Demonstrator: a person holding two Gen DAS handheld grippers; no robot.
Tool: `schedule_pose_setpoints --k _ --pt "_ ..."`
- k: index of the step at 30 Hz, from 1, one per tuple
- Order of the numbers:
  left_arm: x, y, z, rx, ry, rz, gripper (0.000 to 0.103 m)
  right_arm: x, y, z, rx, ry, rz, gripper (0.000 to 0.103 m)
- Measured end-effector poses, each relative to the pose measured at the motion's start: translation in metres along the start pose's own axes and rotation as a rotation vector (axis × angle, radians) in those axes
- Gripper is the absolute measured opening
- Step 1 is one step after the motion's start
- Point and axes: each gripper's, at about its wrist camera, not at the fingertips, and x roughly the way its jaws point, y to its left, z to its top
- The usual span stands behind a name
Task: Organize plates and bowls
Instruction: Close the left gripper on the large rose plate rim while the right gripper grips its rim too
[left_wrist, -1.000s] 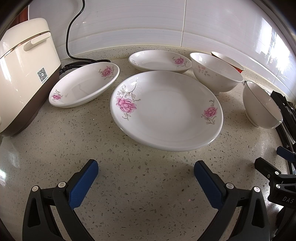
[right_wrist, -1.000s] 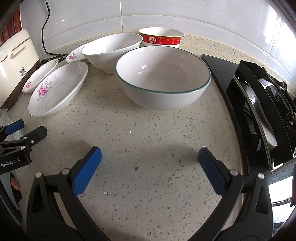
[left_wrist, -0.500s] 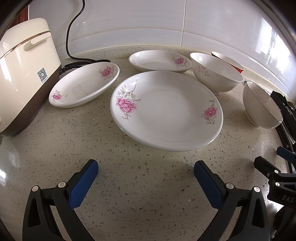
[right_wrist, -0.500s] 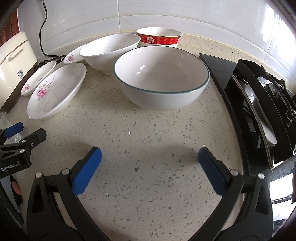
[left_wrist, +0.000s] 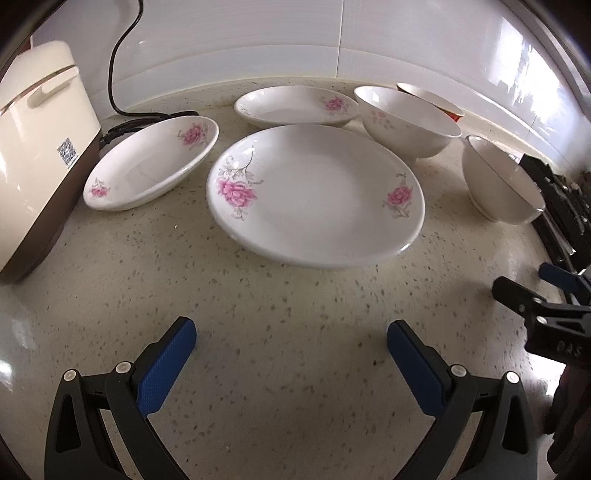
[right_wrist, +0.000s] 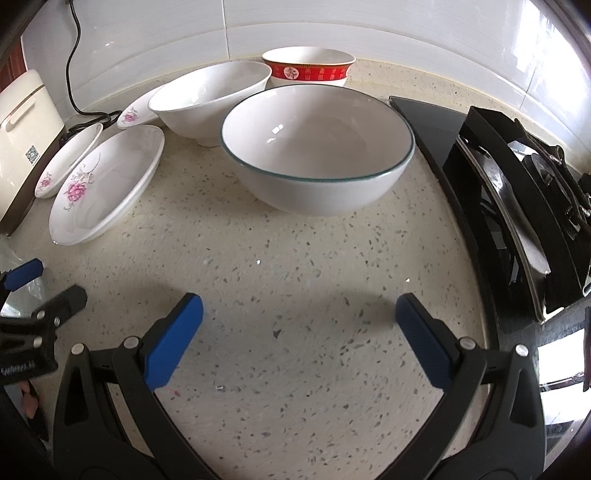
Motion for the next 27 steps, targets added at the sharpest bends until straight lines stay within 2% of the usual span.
schedule_pose_setpoints --k 4,9,10,13,16,18,19,21,23,25,27 --pt "-0.014 0.029 -0.006 -0.134 -0.039 -0.135 0.103 -0.004 0.003 0.0 0.047 -0.01 0.05 0.103" --pt "-0.012 0.072 0.006 -0.31 -0.043 -0.151 0.103 -0.006 0.012 0.004 0.105 -0.015 0.129 0.103" --pt "-0.011 0.078 0.01 -0.338 -0.042 -0.158 0.103 -0.006 0.018 0.008 0.106 -0.005 0.166 0.103" --pt "-0.006 0.085 0.023 -0.373 -0.04 -0.172 0.103 -0.004 0.032 0.022 0.099 0.0 0.232 0.103" --pt "-0.001 0.083 0.037 -0.36 -0.042 -0.163 0.095 -0.001 0.049 0.038 0.068 0.006 0.276 0.102" --pt "0.005 0.083 0.046 -0.368 -0.039 -0.142 0.086 0.005 0.059 0.05 0.066 0.015 0.3 0.096" --pt "0.009 0.084 0.049 -0.376 -0.033 -0.145 0.084 0.007 0.06 0.053 0.066 0.021 0.308 0.089" --pt "0.014 0.089 0.055 -0.399 -0.023 -0.161 0.076 0.017 0.067 0.061 0.06 0.05 0.316 0.084" --pt "0.017 0.087 0.06 -0.389 -0.023 -0.138 0.068 0.024 0.071 0.064 0.047 0.063 0.324 0.076" --pt "0.018 0.082 0.061 -0.365 -0.02 -0.125 0.065 0.027 0.075 0.068 0.028 0.056 0.315 0.071" --pt "0.018 0.078 0.061 -0.337 -0.022 -0.111 0.056 0.029 0.077 0.072 0.029 0.053 0.327 0.067"
